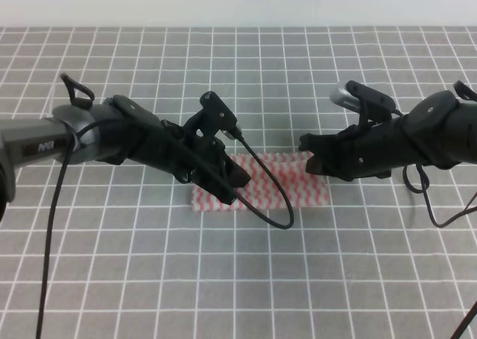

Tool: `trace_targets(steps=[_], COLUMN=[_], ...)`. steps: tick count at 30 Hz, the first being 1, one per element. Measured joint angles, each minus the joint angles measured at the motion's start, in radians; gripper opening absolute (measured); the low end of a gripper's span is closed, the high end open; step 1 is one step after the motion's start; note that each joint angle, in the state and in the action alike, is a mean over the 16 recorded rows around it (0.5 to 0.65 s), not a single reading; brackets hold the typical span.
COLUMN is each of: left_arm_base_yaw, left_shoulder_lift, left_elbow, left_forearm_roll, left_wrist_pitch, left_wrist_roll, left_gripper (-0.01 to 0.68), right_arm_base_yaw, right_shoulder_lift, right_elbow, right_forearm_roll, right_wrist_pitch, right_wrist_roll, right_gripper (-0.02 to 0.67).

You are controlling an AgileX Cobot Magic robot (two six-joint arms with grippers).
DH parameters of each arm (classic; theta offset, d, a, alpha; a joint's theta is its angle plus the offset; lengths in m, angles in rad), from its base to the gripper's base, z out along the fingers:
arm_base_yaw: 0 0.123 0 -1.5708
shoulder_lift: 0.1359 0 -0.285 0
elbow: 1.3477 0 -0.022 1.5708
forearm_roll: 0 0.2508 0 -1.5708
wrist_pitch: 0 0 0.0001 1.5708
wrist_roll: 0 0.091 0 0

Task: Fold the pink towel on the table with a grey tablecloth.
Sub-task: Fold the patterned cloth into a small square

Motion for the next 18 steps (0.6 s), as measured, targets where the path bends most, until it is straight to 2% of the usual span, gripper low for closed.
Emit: trace_targets(steps=[12, 16, 18], left_arm_base_yaw=[0.000, 0.000, 0.000], left_shoulder_lift=[0.000, -0.002, -0.006], left_elbow=[0.000, 0.000, 0.000], left_forearm_roll=[0.001, 0.001, 0.002], left_wrist_pitch=[0.003, 0.003, 0.003], left_wrist_roll=[0.007, 0.011, 0.014], left_gripper=[0.037, 0.037, 0.037], right_arm_base_yaw=[0.000, 0.000, 0.001], right_shoulder_lift=[0.001, 0.002, 0.001], right_elbow=[-0.014, -0.038, -0.053], right_forearm_roll=[0.033, 0.038, 0.038], right_wrist_pitch=[-0.061, -0.053, -0.039], right_wrist_roll=[-0.001, -0.007, -0.011], right_gripper=[0.249, 0.280, 0.269])
